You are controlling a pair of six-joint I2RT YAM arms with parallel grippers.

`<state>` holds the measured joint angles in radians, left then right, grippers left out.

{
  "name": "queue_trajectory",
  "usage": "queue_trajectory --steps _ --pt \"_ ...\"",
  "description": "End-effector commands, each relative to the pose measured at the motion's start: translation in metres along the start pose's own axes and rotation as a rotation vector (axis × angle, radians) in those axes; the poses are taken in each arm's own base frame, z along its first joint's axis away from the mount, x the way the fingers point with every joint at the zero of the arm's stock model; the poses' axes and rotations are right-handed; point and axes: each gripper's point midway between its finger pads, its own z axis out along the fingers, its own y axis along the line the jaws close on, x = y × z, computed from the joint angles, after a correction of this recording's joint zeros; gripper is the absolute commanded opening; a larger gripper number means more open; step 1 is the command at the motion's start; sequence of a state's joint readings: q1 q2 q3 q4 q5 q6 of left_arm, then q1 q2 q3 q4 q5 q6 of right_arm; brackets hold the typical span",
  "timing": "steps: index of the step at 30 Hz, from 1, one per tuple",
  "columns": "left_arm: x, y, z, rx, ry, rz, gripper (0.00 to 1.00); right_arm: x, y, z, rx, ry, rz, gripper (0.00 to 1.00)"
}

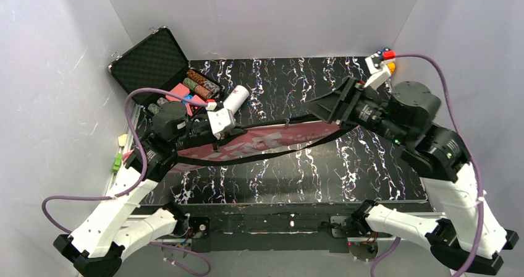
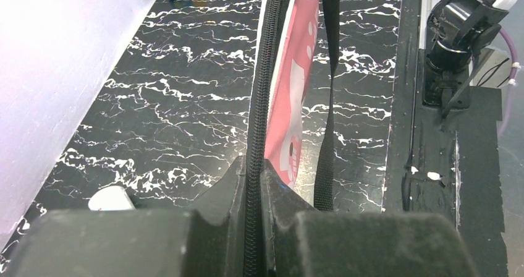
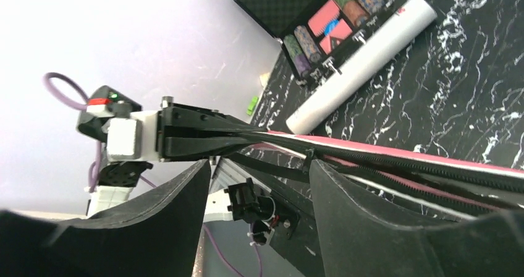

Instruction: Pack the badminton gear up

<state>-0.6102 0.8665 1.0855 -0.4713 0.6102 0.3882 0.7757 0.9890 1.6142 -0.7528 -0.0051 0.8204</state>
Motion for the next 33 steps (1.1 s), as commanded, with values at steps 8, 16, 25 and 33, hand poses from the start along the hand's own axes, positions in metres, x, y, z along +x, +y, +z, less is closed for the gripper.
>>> queue_trajectory --steps 8,16,25,33 --pt "-0.041 0.042 -0.009 -0.207 -0.102 0.053 0.0 0.028 0.011 -0.001 -0.187 0.03 0.082 0.78" --pt "-0.046 0.043 -0.006 -0.199 -0.114 0.037 0.0 0.042 -0.016 0.044 -0.23 -0.055 0.126 0.62" --pt "-0.048 0.038 -0.008 -0.179 -0.118 0.045 0.0 0.02 -0.01 0.066 -0.297 -0.184 0.098 0.56" --pt "-0.05 0.036 -0.01 -0.172 -0.125 0.056 0.0 0.022 -0.014 0.076 -0.272 -0.168 0.111 0.55"
